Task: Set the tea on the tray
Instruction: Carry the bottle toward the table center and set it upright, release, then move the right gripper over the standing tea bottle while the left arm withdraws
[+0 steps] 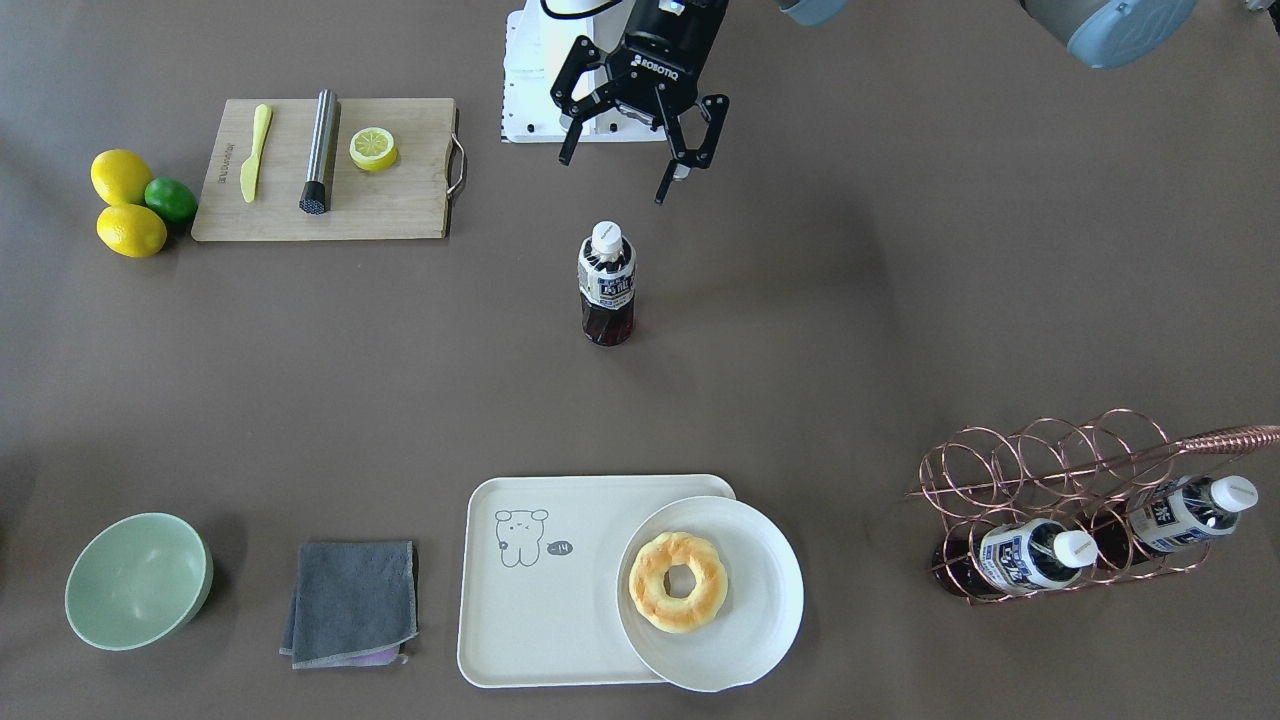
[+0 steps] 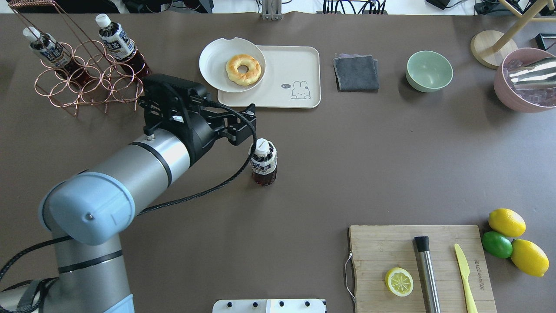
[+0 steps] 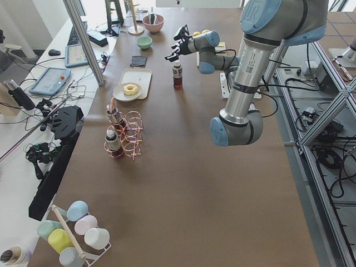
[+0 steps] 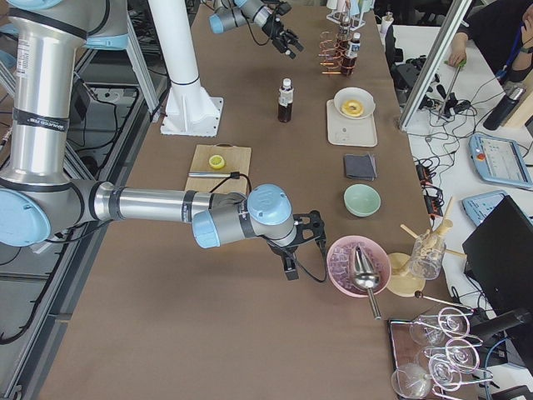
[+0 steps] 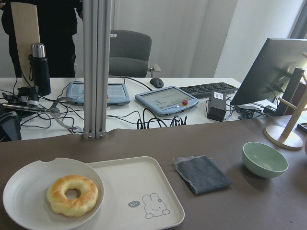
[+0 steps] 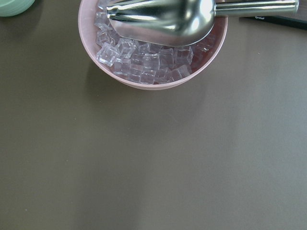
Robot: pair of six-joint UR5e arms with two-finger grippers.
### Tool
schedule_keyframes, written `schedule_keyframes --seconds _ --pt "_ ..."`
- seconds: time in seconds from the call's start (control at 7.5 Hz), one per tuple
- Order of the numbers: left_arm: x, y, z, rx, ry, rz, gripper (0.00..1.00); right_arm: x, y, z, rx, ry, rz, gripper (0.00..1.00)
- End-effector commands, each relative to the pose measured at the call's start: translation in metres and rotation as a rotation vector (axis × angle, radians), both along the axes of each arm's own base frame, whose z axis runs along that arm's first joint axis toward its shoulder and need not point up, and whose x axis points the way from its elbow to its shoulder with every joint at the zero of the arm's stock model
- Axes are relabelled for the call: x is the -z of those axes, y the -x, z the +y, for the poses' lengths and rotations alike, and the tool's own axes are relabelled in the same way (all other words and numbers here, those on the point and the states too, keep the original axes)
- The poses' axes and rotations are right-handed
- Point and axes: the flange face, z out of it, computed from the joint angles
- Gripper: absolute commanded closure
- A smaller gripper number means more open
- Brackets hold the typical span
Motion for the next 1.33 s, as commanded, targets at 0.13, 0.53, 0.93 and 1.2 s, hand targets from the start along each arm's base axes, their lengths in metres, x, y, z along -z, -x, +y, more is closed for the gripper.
schedule_keyframes --seconds 0.13,0.53,0.93,1.2 --pt "-0.155 0.149 -0.038 -0.213 0.272 -0.152 0.01 0.061 0.035 -0.011 -0.038 0.029 -0.062 0.0" --pt "-0.313 0.272 -0.037 -0.409 0.503 -0.312 0.0 0.131 0.097 -0.029 -0.045 0.065 -0.122 0.0" --pt "-0.424 0.374 -0.066 -0.475 0.497 -0.444 0.0 0.222 0.192 -0.075 -0.047 0.029 -0.153 0.0" --pt "-0.448 0.377 -0.067 -0.496 0.506 -0.462 0.0 0.31 0.301 -0.075 -0.066 -0.023 -0.186 0.0"
